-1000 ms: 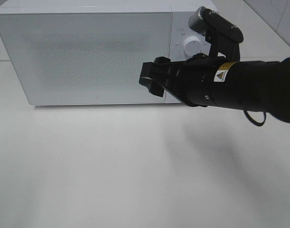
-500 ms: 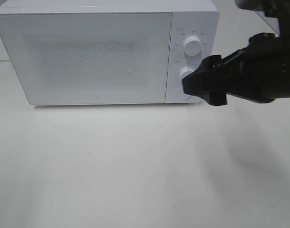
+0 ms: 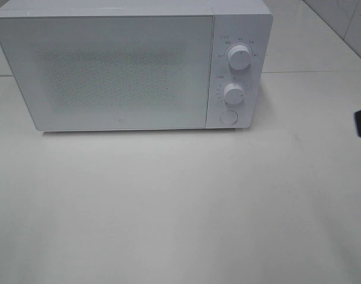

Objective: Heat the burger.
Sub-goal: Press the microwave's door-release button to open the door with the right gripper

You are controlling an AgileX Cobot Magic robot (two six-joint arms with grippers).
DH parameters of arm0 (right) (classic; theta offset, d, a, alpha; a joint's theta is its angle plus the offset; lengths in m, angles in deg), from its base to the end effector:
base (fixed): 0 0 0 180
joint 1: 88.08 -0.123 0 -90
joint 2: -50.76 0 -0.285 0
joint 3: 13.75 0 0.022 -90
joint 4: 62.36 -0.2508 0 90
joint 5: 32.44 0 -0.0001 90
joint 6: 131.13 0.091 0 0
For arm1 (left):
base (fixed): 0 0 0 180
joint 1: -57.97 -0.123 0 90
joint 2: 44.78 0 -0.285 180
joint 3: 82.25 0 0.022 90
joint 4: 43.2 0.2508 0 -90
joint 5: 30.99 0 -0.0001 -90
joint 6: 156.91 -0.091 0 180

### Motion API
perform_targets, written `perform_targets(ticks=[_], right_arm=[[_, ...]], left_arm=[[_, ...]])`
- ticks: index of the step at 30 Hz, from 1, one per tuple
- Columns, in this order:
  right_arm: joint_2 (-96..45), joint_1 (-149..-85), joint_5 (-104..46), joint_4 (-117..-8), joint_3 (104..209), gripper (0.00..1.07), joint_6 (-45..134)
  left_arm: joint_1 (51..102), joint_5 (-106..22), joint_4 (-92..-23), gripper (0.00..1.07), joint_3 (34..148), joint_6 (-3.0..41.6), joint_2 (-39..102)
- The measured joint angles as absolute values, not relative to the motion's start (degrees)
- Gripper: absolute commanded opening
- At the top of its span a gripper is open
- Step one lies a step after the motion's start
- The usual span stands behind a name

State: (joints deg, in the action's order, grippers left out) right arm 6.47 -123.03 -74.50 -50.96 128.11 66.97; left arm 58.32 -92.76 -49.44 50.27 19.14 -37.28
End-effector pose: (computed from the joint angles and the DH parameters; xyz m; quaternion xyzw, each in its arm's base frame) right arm 0.1024 0.0568 0.3264 -0.1629 0.8660 0.1235 0.4562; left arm -0.0089 -0.0087 0.2815 0.0351 0.8495 -0.0379 0.5250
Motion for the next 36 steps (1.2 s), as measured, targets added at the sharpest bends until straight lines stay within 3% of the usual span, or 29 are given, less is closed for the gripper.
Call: perform_targets(ticks=[4,15,25,36], right_arm=[[10.66,-119.82,-78.16,-50.15,128.11,0.76,66.11],[28.88,-99.94,-86.59,-50.33,128.11,0.76,63.36],[38.90,-92.72,-87.73,-56.29,123.76,0.76,58.03],[43.20,-89.97,-87.68,-58.18,117.23,0.76,56.20]], left_arm=[[58.32,-92.76,-49.44,0.98,50.27,19.14,-37.28],[58.32,-92.76,-49.44,0.98,50.27,19.14,-37.28],[58.32,-92.76,-49.44,0.98,50.27,19.14,-37.28],[58.32,-92.76,-49.39,0.98,50.27,19.14,-37.28]])
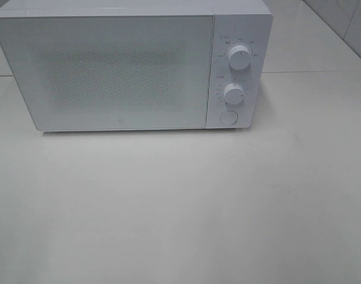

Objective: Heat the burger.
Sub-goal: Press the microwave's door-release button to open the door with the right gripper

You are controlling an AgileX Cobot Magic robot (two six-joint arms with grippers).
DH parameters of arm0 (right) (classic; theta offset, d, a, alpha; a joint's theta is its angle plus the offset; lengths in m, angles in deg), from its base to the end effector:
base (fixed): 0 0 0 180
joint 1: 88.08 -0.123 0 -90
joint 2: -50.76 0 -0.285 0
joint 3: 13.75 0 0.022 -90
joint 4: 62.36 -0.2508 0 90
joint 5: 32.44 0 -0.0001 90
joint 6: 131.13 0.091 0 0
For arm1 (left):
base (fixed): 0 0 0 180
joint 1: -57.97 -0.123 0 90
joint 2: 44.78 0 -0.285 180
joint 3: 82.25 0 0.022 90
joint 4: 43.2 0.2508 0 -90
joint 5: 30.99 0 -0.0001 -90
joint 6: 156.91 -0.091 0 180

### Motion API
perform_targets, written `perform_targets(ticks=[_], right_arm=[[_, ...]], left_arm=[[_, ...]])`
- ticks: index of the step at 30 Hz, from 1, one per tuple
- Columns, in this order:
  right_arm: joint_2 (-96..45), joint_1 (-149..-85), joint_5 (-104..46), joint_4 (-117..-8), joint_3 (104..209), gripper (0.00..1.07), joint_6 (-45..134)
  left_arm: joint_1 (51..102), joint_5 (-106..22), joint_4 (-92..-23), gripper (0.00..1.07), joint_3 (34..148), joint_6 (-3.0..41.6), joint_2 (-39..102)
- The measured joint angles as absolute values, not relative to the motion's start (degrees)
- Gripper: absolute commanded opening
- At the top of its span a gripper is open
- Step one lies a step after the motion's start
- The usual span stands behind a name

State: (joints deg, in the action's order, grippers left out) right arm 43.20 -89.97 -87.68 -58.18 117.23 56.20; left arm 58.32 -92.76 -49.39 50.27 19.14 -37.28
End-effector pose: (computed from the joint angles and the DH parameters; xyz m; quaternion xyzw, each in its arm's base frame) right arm -0.0008 -0.0055 0.2832 0.0388 0.8267 0.0087 0.5612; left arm -0.0089 -0.0086 0.2815 0.0351 0.8495 -0.0374 0.5250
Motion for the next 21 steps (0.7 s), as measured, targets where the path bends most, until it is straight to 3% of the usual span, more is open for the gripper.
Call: perform_targets(ticks=[21], right_arm=[[43.20,-89.97,-87.73,-58.69,117.28,0.76,54.94]], left_arm=[[58.32,-92.76,-49.27,0.98,50.27,19.14,-37.28]])
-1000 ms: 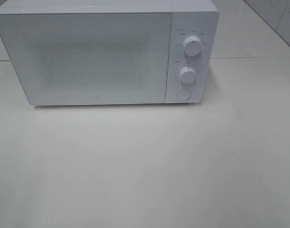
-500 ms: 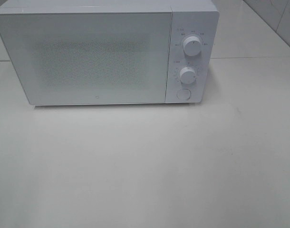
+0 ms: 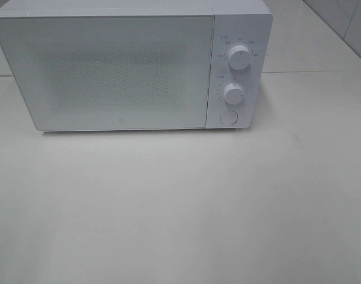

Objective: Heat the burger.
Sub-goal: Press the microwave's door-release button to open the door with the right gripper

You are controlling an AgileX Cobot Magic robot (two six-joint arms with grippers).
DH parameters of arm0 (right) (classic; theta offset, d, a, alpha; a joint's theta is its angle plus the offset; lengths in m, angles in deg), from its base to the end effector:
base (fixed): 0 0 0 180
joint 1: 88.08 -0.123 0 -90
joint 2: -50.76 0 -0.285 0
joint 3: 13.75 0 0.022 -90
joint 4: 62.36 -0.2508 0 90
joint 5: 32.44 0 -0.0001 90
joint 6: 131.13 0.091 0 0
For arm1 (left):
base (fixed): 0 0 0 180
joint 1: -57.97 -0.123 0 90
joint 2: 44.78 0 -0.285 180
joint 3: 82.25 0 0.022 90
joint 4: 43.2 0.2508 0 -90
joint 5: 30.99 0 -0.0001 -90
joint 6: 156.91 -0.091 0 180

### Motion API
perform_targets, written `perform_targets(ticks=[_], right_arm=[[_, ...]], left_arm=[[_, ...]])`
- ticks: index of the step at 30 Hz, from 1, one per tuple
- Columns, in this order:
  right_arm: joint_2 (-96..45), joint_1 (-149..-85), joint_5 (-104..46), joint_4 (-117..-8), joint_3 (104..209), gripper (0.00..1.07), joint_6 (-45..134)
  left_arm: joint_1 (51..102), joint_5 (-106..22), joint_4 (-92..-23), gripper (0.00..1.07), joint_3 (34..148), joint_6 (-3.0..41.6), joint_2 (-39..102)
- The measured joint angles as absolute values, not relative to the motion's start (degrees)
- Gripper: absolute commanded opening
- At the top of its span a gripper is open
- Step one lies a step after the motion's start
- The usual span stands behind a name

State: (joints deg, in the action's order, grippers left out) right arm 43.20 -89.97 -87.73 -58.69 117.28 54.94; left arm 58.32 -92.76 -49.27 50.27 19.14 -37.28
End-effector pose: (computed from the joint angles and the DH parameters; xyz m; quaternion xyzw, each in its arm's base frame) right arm -0.0009 -0.0048 0.2834 0.0298 0.8272 0.0069 0.5611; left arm -0.0089 -0.0084 0.2815 0.0350 0.8496 -0.0364 0.5250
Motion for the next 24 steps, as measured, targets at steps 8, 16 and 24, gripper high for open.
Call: perform_targets(ticks=[8,16,24], right_arm=[[37.59,-89.97,-77.94,-58.69,117.97,0.76,54.77],[27.84,-89.97,-63.90,-58.63,114.88,0.76,54.77],[20.17,-89.97,-47.68,-58.63,110.35,0.76,54.77]], left_arm=[[58.32,-92.76,-49.27,0.98,50.27,19.14,-37.28],[58.32,-92.76,-49.27,0.98,50.27,19.14,-37.28],[58.32,-92.76,-49.27,0.98,50.27,19.14,-37.28]])
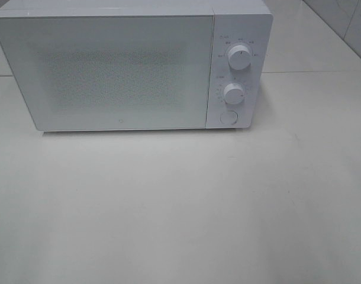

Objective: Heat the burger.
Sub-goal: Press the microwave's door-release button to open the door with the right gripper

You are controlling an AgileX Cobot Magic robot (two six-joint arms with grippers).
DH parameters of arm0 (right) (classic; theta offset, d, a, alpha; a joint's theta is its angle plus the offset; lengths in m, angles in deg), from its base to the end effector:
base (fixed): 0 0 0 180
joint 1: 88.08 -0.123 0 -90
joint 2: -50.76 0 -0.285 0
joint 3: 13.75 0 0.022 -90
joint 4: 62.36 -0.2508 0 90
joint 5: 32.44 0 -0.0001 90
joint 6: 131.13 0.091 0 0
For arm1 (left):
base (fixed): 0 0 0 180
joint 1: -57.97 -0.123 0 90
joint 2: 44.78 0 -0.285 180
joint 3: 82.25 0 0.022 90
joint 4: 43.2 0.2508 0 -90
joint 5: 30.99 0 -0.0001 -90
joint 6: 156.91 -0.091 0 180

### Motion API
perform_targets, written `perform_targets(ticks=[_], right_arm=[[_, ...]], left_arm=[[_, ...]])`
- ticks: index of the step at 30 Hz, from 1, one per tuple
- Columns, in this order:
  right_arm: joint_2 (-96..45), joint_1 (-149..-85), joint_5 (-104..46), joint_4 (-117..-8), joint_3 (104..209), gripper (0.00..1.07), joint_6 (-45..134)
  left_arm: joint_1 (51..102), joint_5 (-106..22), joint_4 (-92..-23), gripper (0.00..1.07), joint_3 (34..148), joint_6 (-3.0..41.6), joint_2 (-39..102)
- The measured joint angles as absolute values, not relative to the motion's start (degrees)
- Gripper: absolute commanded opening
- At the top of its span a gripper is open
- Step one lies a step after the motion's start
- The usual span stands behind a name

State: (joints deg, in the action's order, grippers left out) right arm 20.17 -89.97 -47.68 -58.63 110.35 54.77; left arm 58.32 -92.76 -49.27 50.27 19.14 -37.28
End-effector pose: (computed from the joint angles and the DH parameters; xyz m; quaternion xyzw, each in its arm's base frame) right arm 0.0927 0.0015 0.2868 0.0082 0.7754 0.0165 0.6312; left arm -0.0089 -0.0084 0.2815 0.0350 0.8496 -0.0364 0.5250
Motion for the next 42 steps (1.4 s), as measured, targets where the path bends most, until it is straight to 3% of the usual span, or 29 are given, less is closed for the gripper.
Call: perform_targets(ticks=[13,26,30,34,42], right_arm=[[-2.64,-89.97,-10.73,-58.63,104.28,0.76,55.34],[-27.16,-90.20,10.99,-66.54,104.28,0.76,46.52],[-32.26,-92.89,15.57,-70.21,104.34,0.76,43.65],[-42.23,-103.32,23.13,-80.29,104.28,0.76,37.58],[-49.28,-115.63,33.28,-92.04,104.28,0.76,36.03]], left_arm=[[58.32,-92.76,-49.27,0.98,50.27,19.14,-37.28],[58.32,-92.76,-49.27,0.98,50.27,19.14,-37.28],[58.32,-92.76,-49.27,0.98,50.27,19.14,-37.28],[58.32,-92.76,-49.27,0.98,50.27,19.14,-37.28],[58.32,-92.76,-49.27,0.98,50.27,19.14,-37.28]])
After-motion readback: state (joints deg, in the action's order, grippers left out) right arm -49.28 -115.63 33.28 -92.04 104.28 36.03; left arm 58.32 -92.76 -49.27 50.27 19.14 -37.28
